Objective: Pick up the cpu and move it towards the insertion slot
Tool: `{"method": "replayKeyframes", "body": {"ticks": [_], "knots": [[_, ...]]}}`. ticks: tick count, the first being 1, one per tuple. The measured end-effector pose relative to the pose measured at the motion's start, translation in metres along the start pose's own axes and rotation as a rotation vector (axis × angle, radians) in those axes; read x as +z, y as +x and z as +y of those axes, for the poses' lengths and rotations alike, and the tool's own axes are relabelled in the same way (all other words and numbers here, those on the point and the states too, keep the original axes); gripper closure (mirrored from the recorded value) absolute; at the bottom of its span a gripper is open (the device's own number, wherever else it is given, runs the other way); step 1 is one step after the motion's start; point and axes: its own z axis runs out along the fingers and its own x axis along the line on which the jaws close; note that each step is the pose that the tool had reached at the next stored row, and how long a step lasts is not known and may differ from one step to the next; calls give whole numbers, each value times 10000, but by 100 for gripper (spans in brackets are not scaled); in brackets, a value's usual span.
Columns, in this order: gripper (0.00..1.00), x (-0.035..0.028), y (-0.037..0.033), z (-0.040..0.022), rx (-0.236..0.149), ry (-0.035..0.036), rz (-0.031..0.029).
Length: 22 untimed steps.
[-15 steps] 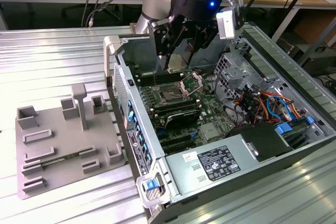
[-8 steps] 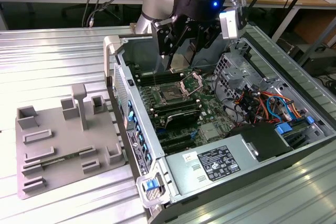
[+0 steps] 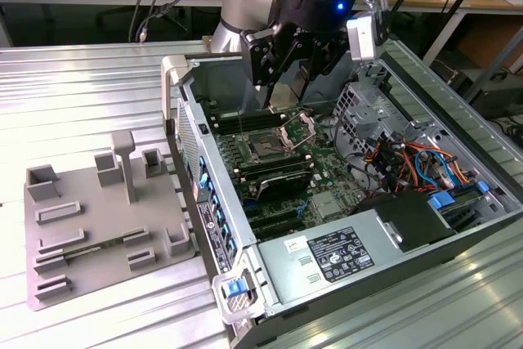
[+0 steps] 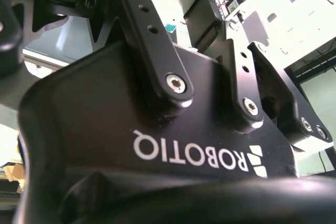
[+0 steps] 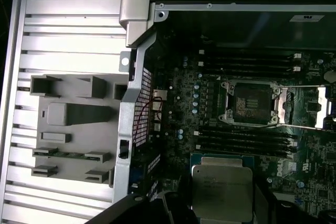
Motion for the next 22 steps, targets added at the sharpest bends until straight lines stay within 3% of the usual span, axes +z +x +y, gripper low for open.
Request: {"method": "replayKeyframes", "body": {"ticks": [22], "knots": [[45,0,-191,-16,0,0,0]]}}
